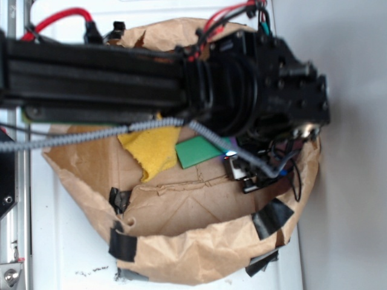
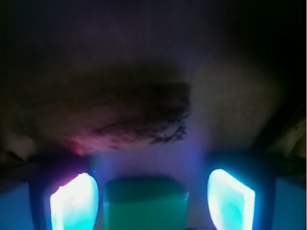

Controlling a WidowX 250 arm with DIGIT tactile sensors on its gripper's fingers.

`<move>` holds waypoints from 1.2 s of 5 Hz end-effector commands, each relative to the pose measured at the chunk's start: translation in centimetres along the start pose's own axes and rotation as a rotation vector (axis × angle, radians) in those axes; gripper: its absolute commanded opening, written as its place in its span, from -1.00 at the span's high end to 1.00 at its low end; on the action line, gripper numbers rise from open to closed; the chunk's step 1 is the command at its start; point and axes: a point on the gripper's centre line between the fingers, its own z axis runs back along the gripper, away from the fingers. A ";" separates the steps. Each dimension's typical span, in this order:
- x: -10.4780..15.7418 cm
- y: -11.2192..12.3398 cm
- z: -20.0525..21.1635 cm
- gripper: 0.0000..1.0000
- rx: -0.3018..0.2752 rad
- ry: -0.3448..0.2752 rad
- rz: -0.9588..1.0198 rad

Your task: Grab the green block.

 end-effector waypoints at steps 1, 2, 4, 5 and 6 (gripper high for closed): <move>-5.9 -0.6 -0.8 -1.00 0.038 0.001 -0.080; -7.5 -0.6 -0.3 1.00 0.073 -0.040 -0.080; -6.9 0.0 0.1 1.00 0.089 -0.060 -0.043; -5.4 0.1 0.4 1.00 0.077 -0.054 -0.036; -4.5 0.3 1.6 -1.00 0.075 -0.069 -0.039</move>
